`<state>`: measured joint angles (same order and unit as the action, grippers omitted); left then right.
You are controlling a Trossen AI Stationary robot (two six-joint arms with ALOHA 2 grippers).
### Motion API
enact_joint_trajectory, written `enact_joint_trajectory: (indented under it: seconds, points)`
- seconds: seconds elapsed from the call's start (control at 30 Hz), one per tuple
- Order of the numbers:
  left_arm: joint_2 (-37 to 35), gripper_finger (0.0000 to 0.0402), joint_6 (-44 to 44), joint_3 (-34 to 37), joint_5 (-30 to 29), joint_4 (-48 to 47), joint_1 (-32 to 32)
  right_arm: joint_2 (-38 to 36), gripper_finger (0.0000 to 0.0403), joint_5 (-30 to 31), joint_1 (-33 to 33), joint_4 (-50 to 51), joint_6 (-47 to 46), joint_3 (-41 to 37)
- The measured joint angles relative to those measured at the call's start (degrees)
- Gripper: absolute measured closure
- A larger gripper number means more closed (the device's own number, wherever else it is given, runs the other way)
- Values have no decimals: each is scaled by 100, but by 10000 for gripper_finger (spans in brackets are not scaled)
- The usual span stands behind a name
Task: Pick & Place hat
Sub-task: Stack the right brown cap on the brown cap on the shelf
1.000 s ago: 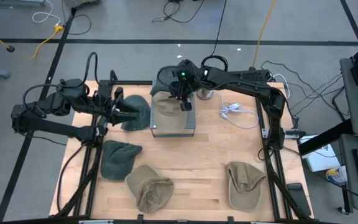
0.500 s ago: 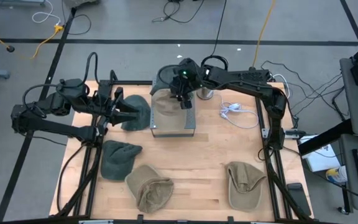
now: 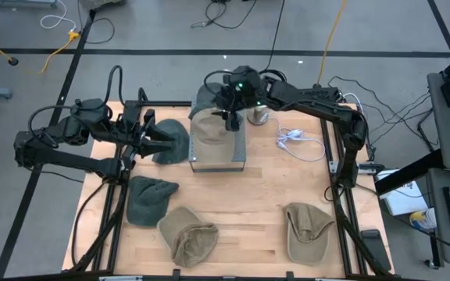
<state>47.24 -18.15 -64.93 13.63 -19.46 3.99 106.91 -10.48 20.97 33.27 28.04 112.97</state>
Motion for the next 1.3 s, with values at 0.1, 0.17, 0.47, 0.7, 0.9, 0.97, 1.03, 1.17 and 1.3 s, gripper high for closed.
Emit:
enact_joint_trajectory:
  seconds: [0.1,0.17,0.47,0.7,0.9,0.97,1.03,1.17,1.3]
  points:
    - [0,254,-20,0,-2,2,0,5,238,19,20,-114,-154,-170]
    - [0,254,-32,0,-2,2,0,4,248,23,20,-386,-436,-403]
    - [-2,254,-33,0,-5,4,0,-512,280,-10,-44,-751,-2777,-974]
    - [0,254,-28,0,-7,4,0,-1370,267,-21,-383,-558,-2772,-1561]
    - [0,254,-17,0,-22,4,0,-2426,209,420,-907,-394,-3123,-2468]
    - [0,254,-17,0,-22,2,0,-2851,186,843,-1110,-467,-3372,-2741]
    - [0,254,-17,0,-22,4,0,-3230,164,1394,-1363,-458,-3752,-2991]
    - [30,254,-20,0,-24,8,0,-3814,133,2125,-1887,-247,-4267,-3269]
    - [112,254,-28,0,-24,11,0,-4220,125,2725,-2397,392,-4900,-3278]
